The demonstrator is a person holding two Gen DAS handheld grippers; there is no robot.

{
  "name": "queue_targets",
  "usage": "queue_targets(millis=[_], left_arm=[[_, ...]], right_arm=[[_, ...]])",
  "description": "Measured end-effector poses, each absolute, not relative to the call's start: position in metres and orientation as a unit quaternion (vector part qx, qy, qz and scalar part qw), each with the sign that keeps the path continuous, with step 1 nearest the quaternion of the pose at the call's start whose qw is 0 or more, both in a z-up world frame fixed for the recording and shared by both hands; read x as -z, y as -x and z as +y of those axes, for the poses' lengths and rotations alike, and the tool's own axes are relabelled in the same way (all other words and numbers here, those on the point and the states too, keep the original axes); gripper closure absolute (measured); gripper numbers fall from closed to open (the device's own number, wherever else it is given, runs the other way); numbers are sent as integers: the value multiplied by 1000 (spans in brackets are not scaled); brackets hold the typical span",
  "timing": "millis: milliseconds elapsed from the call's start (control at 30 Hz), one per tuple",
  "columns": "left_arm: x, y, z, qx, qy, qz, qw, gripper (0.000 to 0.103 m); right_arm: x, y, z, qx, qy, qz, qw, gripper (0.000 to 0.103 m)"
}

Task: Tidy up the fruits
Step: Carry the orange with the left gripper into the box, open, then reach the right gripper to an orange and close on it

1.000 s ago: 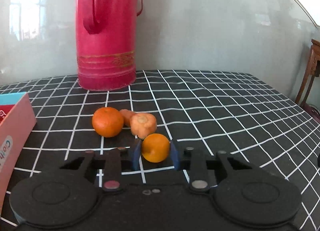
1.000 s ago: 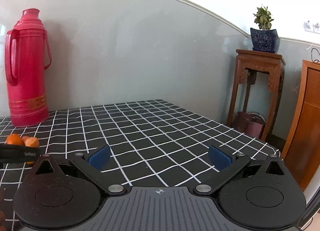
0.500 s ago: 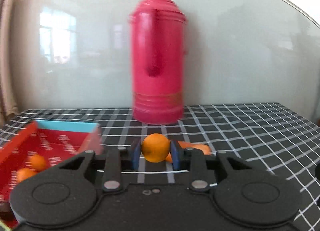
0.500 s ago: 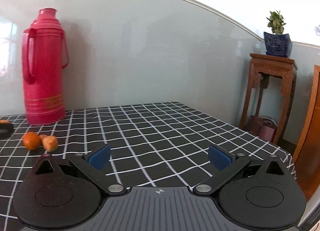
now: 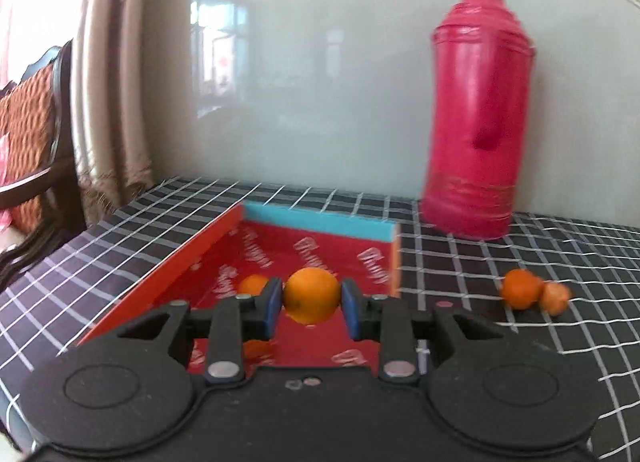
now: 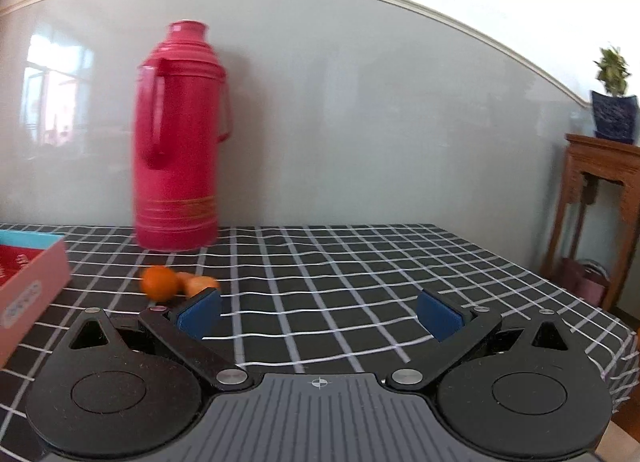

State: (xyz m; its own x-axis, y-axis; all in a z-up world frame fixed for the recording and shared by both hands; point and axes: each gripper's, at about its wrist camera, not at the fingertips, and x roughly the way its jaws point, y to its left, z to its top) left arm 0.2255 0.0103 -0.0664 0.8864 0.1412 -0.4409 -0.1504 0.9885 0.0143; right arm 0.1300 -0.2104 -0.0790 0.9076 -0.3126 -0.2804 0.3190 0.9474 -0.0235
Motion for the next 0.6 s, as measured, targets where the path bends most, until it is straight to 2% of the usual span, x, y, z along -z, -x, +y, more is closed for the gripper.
queue_targets(millis=[133, 300, 333, 433, 500, 567, 600], left_arm=[[71, -228, 26, -83, 21, 248, 965, 80], [70, -221, 38, -88, 28, 246, 965, 71], [68, -220, 40, -92, 29, 244, 965, 65], [64, -213, 48, -100, 39, 238, 965, 60], [61, -210, 56, -109, 47, 235, 965, 54], [59, -205, 63, -125, 52, 226, 965, 43], [57, -202, 67, -133, 54, 220, 965, 42]], right_arm=[[79, -137, -192, 129, -8, 143, 981, 0], [79, -147, -176, 94, -7, 146, 985, 0], [79, -148, -173, 90, -6, 146, 985, 0], [79, -155, -164, 76, -8, 149, 986, 0], [78, -159, -159, 66, -10, 151, 986, 0], [79, -163, -154, 58, -10, 154, 986, 0], [78, -166, -151, 52, -10, 156, 986, 0]])
